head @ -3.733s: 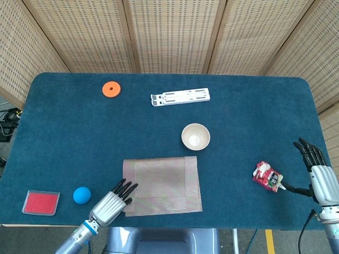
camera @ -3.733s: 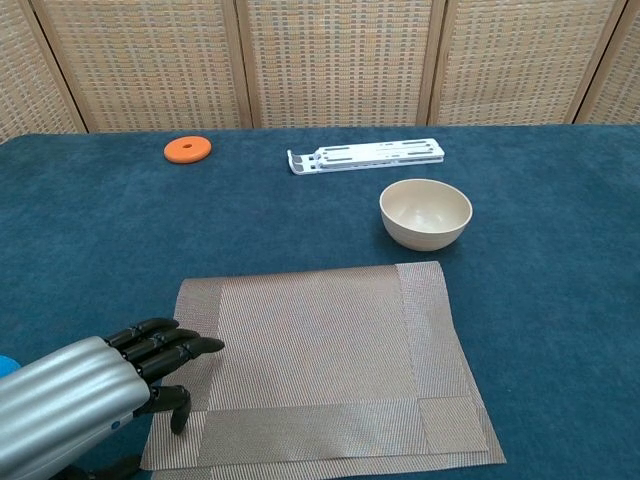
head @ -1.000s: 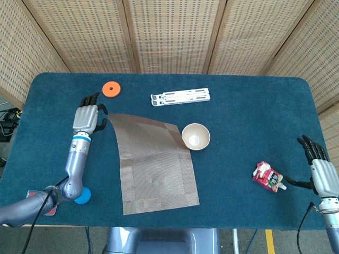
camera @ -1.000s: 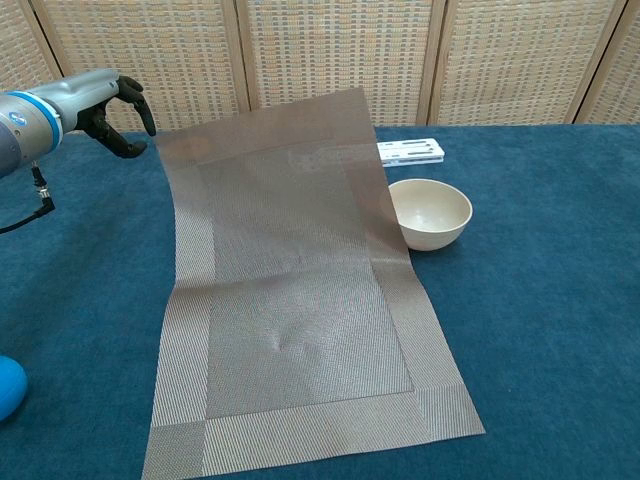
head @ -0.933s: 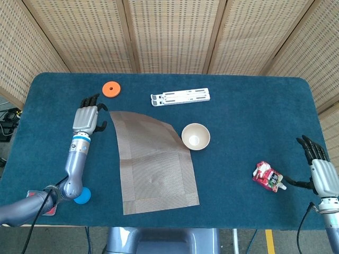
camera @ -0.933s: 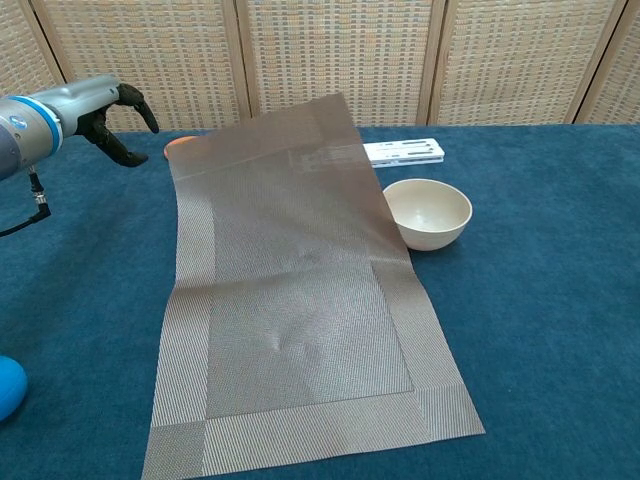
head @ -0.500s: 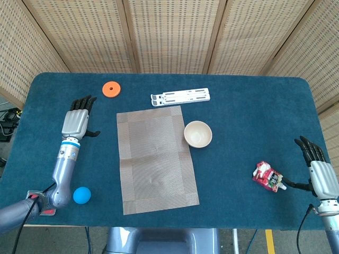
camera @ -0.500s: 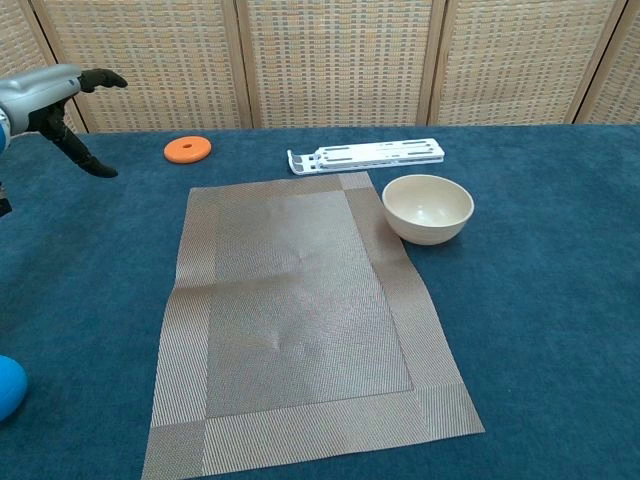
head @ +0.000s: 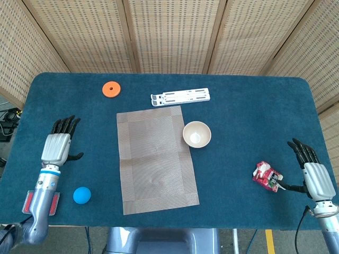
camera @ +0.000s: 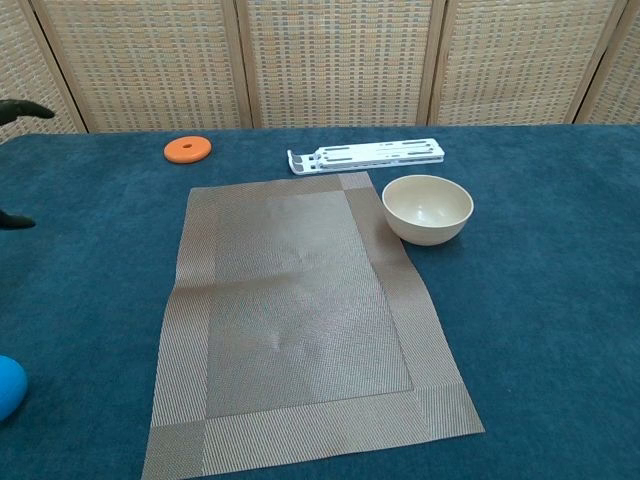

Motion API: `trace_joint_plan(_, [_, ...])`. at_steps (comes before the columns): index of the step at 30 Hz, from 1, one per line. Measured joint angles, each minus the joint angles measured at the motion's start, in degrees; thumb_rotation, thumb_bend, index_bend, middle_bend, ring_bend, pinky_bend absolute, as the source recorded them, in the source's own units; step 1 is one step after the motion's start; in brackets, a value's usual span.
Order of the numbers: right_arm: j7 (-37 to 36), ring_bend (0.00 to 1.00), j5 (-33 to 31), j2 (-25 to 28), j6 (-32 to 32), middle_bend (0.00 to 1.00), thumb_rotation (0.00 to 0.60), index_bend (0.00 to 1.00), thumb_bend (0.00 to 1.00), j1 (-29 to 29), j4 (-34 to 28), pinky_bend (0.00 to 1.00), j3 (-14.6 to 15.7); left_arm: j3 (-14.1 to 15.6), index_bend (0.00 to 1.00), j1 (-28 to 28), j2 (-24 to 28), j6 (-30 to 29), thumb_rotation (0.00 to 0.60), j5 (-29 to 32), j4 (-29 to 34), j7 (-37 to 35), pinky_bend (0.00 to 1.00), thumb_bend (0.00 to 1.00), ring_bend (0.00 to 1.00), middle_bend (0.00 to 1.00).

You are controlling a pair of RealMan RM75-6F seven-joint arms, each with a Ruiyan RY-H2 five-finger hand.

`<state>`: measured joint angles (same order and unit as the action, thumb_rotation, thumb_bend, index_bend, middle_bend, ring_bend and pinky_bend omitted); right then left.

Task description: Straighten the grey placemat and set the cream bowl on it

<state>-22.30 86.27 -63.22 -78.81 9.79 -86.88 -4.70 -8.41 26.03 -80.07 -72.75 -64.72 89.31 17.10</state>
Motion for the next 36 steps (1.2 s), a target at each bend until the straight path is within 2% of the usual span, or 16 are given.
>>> trace_joint_plan(9, [1.4, 0.0, 0.9, -0.6, 0.9, 0.0, 0.6, 0.01, 0.15, 0.5, -0.5, 0.0, 0.8, 7.7, 0.06, -8.9, 1.5, -9.9, 0.6, -8.0, 2.5, -1.8, 0.0, 0.14, 0.0, 0.0])
trace_joint_plan(12, [2.0, 0.0, 1.2, -0.9, 1.2, 0.0, 0.6, 0.01, 0.15, 0.8, -0.6, 0.0, 1.0, 8.6, 0.06, -10.6, 2.1, -12.2, 0.6, -10.2, 2.5, -2.3, 0.0, 0.14, 0.0, 0.0])
trace_joint_plan(19, [4.3, 0.0, 2.0, -2.1, 2.1, 0.0, 0.6, 0.06, 0.15, 1.6, -1.0, 0.0, 1.4, 7.9, 0.07, -11.8, 3.3, -13.1, 0.6, -11.3, 2.2, -5.3, 0.0, 0.14, 0.0, 0.0])
trace_joint_plan(29, [9.6, 0.0, 2.8, -4.7, 2.9, 0.0, 0.6, 0.23, 0.15, 4.1, -3.3, 0.0, 0.2, 6.6, 0.08, -12.6, 4.6, -12.5, 0.6, -11.8, 2.6, -7.5, 0.0, 0.14, 0.0, 0.0])
trace_joint_plan(36, [12.8, 0.0, 3.6, -7.6, 2.8, 0.0, 0.6, 0.23, 0.15, 5.5, -8.5, 0.0, -0.5, 6.1, 0.08, -12.6, 4.4, -10.8, 0.6, -11.5, 2.0, -7.4, 0.0, 0.14, 0.0, 0.0])
